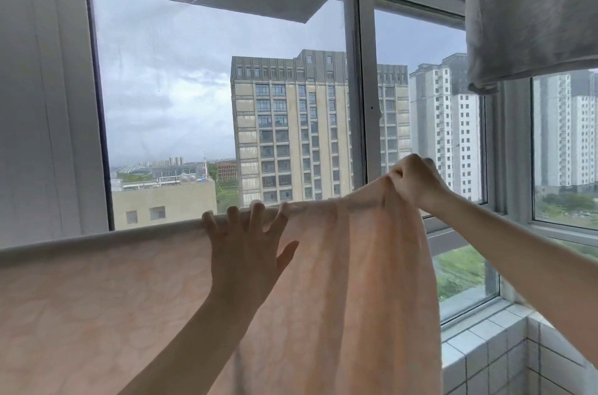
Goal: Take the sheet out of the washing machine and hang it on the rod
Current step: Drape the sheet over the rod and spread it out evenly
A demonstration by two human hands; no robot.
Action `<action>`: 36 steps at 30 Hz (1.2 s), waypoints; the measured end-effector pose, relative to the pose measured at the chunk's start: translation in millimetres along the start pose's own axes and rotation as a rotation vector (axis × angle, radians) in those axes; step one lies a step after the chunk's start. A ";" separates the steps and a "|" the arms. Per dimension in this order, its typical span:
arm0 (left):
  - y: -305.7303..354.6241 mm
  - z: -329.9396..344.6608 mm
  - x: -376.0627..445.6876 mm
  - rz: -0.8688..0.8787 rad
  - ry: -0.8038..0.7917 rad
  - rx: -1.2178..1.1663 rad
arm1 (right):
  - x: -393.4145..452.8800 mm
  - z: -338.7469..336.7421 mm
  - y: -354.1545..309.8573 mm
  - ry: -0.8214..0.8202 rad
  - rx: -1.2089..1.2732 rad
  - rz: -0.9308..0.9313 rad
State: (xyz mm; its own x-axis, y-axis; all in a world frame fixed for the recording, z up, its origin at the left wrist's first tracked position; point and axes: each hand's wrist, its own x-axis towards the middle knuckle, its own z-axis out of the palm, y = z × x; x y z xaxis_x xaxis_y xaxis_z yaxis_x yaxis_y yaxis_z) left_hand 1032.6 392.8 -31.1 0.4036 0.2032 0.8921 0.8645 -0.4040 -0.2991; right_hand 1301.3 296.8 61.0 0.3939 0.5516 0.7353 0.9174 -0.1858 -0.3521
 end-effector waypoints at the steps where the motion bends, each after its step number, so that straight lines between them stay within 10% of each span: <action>1: 0.5 -0.5 0.3 -0.004 -0.010 0.001 | -0.9 -4.4 3.2 -0.054 -0.019 -0.024; 7: 4.7 -1.6 1.8 -0.015 -0.032 -0.007 | -20.1 1.1 -26.1 -0.303 0.093 -0.267; 12: 1.9 -1.5 0.4 -0.005 -0.046 0.025 | -25.5 18.7 -32.6 -0.134 0.138 -0.340; 26: 18.6 -8.8 6.5 -0.022 -0.104 -0.008 | -9.1 -2.1 43.3 0.020 0.158 0.000; 36: 19.7 -17.2 7.7 -0.030 -0.182 0.037 | -26.6 13.6 -6.0 -0.217 0.161 -0.414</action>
State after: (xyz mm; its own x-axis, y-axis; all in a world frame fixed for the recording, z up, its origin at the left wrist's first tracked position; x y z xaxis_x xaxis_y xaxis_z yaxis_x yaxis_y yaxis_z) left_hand 1047.5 371.1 -24.3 0.4225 0.3741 0.8256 0.8859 -0.3627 -0.2890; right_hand 1284.6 294.2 35.8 -0.0384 0.7126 0.7005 0.9669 0.2034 -0.1538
